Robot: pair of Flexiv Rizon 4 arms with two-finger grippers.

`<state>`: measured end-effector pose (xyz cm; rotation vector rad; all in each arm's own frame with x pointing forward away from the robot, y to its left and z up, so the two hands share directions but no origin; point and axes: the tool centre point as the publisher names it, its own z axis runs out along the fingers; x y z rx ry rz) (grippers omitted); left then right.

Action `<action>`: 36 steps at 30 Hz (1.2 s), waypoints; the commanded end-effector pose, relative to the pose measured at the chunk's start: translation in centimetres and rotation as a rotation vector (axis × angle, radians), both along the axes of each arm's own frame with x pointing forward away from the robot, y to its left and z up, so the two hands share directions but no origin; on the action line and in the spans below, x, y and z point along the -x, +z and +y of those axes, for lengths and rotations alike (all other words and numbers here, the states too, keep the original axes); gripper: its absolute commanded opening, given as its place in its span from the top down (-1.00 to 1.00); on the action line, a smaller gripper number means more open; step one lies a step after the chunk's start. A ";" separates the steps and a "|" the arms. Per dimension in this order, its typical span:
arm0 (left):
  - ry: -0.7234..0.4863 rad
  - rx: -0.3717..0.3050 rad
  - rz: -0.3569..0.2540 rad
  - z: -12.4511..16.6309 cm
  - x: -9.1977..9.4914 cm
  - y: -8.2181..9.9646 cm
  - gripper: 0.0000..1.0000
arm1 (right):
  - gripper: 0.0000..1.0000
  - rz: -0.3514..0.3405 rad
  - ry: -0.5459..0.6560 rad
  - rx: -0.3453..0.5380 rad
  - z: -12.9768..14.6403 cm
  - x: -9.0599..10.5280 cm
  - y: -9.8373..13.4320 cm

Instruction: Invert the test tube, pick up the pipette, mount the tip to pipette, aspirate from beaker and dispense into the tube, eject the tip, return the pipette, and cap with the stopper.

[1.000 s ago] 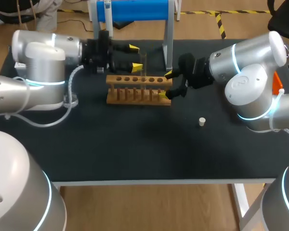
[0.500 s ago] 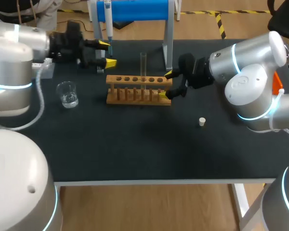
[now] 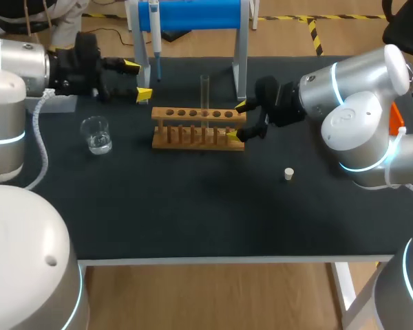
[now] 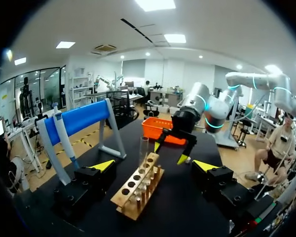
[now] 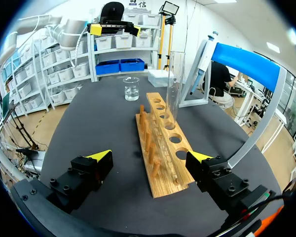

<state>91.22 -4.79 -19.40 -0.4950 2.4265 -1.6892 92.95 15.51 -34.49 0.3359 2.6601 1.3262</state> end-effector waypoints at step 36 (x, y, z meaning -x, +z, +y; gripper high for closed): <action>0.936 -0.113 0.175 31.1 0.3 -5.3 -1.00 | -1.00 0.002 0.001 0.001 -0.1 0.0 0.0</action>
